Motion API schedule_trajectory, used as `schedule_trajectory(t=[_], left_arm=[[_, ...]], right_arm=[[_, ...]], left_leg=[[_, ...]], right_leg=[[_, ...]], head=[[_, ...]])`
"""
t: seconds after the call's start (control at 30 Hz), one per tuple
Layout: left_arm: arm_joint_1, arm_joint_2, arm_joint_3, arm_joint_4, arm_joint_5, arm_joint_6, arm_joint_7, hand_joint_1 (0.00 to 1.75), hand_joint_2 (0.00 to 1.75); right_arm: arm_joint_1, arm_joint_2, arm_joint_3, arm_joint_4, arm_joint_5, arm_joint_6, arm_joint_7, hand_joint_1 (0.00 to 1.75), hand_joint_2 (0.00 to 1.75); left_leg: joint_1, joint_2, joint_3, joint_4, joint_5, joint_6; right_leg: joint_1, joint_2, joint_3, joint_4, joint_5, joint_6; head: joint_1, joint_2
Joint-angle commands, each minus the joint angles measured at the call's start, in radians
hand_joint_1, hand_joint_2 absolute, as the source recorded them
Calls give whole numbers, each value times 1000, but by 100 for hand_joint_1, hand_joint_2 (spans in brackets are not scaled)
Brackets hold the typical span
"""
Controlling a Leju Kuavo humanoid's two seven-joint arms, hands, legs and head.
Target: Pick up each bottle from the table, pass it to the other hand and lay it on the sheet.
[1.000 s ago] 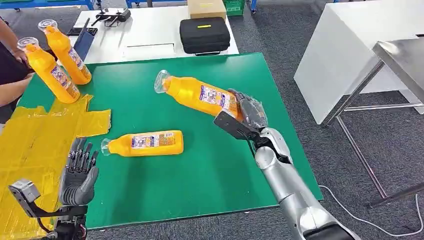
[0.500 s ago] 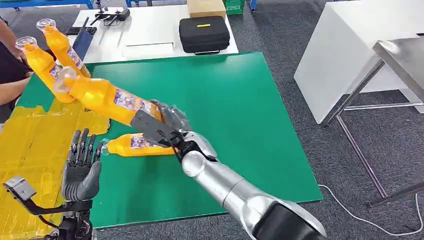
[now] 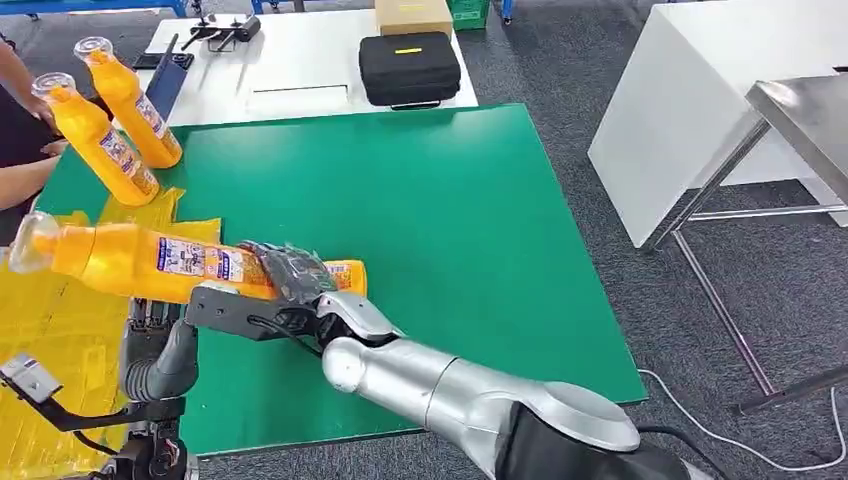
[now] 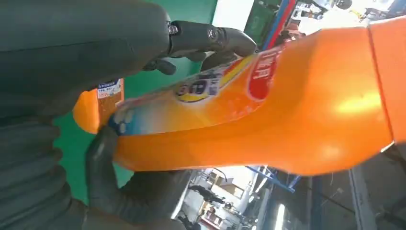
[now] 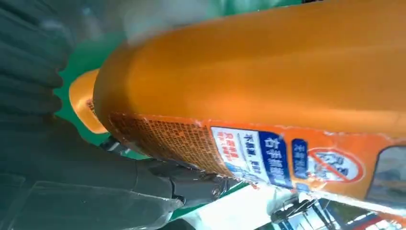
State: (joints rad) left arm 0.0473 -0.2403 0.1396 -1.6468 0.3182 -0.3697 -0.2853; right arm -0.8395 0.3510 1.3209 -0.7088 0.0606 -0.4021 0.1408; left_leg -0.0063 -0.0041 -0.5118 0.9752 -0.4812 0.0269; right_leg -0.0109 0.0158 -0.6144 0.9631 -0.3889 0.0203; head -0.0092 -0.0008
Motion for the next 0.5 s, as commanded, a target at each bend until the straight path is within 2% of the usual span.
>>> schedule_trajectory(t=[0.03, 0.5], left_arm=[[-39, -48, 62, -7, -10, -6, 3, 0, 175], [-71, -47, 79, 70, -20, -16, -22, 0, 175]], right_arm=[[7, -2, 206, 44, 47, 61, -1, 175, 175], [9, -2, 224, 49, 67, 84, -51, 175, 175]], left_leg=[[2, -1, 3, -1, -1, -2], [2, -4, 4, -1, -1, -2]], right_leg=[[2, -2, 4, -1, -1, -1], [2, -5, 5, -1, -2, -1]], head=[[0, 0], [0, 0]])
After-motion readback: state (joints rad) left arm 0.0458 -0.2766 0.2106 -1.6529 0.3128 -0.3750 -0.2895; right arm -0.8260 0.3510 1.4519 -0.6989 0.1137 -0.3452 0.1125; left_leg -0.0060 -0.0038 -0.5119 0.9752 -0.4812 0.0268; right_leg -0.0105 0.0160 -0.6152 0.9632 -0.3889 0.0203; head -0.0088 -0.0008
